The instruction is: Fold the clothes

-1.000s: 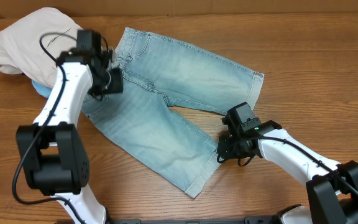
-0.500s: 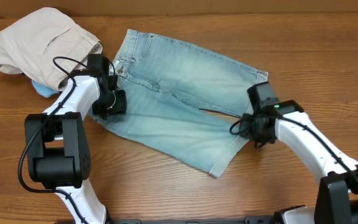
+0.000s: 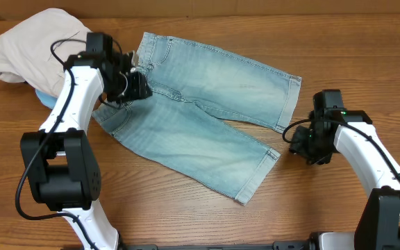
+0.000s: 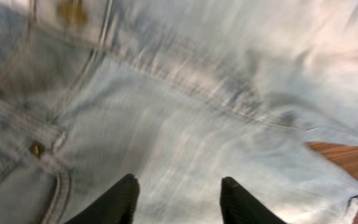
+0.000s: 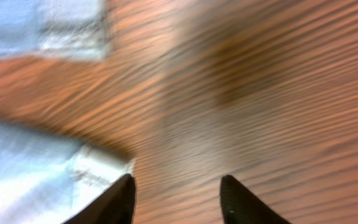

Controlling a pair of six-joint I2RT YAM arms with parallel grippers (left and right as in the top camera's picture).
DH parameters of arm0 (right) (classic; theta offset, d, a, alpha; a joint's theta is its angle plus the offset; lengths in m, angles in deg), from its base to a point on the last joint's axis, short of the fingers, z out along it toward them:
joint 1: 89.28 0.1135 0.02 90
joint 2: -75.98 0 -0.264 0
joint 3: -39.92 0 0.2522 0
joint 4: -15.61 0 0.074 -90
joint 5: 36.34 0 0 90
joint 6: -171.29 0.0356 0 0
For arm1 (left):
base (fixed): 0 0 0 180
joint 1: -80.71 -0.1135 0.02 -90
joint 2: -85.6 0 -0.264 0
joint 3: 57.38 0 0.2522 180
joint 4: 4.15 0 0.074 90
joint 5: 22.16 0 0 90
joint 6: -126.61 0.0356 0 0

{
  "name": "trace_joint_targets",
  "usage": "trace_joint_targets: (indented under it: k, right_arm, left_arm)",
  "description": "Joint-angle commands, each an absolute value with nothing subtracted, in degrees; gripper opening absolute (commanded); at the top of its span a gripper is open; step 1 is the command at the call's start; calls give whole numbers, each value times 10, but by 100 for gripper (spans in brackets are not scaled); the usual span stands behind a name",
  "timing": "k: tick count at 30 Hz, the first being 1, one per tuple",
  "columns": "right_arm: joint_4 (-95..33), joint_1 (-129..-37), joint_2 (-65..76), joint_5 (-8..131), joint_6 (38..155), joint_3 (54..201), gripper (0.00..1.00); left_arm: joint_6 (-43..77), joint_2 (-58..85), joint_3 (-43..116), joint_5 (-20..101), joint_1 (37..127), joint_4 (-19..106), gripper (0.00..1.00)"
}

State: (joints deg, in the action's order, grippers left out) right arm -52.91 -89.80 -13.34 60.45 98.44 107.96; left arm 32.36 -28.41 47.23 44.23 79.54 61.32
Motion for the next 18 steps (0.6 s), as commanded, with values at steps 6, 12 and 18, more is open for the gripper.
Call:
trace_joint_targets:
  k: [6, 12, 18]
  right_arm:
    - [-513, -827, -134, 704, 932, 1072, 61]
    - [-533, -786, -135, 775, 937, 1027, 55]
    - [-445, -742, -135, 782, 992, 946, 72]
  left_arm:
    - [347, -277, 489, 419, 798, 667, 40]
    - [369, -277, 527, 398, 799, 744, 28]
    - [368, -277, 596, 397, 799, 768, 30]
